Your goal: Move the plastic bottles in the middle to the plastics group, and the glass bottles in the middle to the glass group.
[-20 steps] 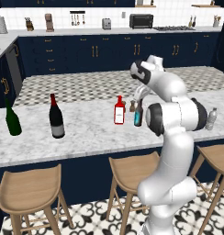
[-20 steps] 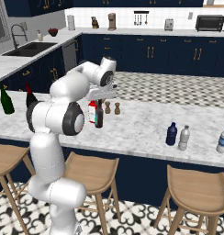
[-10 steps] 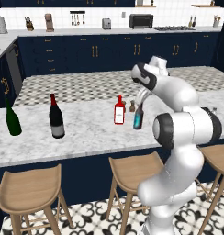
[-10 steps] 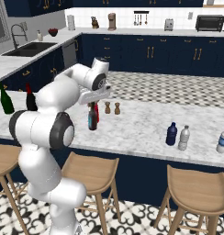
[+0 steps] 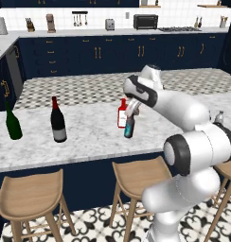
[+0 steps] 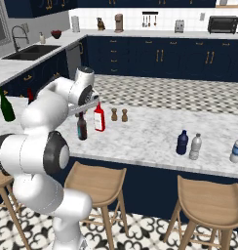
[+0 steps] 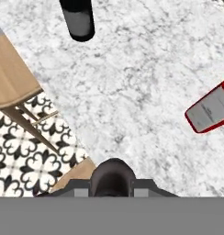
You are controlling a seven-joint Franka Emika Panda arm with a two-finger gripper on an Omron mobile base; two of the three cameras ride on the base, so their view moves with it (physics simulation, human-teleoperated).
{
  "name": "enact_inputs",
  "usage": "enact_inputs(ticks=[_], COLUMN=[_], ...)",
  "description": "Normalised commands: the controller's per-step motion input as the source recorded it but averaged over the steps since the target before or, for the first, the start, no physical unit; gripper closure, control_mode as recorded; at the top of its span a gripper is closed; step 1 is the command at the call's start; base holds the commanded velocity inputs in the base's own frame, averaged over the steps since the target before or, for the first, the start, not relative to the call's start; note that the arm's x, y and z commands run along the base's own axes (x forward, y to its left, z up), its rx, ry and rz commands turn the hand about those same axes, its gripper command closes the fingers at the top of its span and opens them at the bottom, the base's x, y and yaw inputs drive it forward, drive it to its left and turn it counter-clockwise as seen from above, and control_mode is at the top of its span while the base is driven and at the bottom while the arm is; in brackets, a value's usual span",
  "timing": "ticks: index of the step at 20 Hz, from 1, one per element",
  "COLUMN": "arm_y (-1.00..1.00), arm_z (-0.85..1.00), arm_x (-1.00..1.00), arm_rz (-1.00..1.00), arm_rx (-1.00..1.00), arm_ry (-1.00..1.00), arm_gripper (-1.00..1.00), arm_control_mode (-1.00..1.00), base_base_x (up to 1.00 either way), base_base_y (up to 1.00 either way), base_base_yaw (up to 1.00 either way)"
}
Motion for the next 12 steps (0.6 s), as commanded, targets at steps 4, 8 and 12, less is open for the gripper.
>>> enact_inputs(ticks=[4,8,12], arm_y=[1.00,1.00,0.98], arm_z=[0.05,0.00,0.06], arm_x=[-0.11,-0.05,0.00], arm_rz=[0.02,0.00,0.00], arm_rx=[0.00,0.00,0.00], arm_ry=[0.00,-0.03,-0.04], arm_gripper=[1.00,1.00,1.00], arm_control_mode=[-1.00,-1.00,-1.00], base_base_x=[0.00,0.00,0.00], base_base_y=[0.00,0.00,0.00], base_base_yaw=[0.00,0.00,0.00])
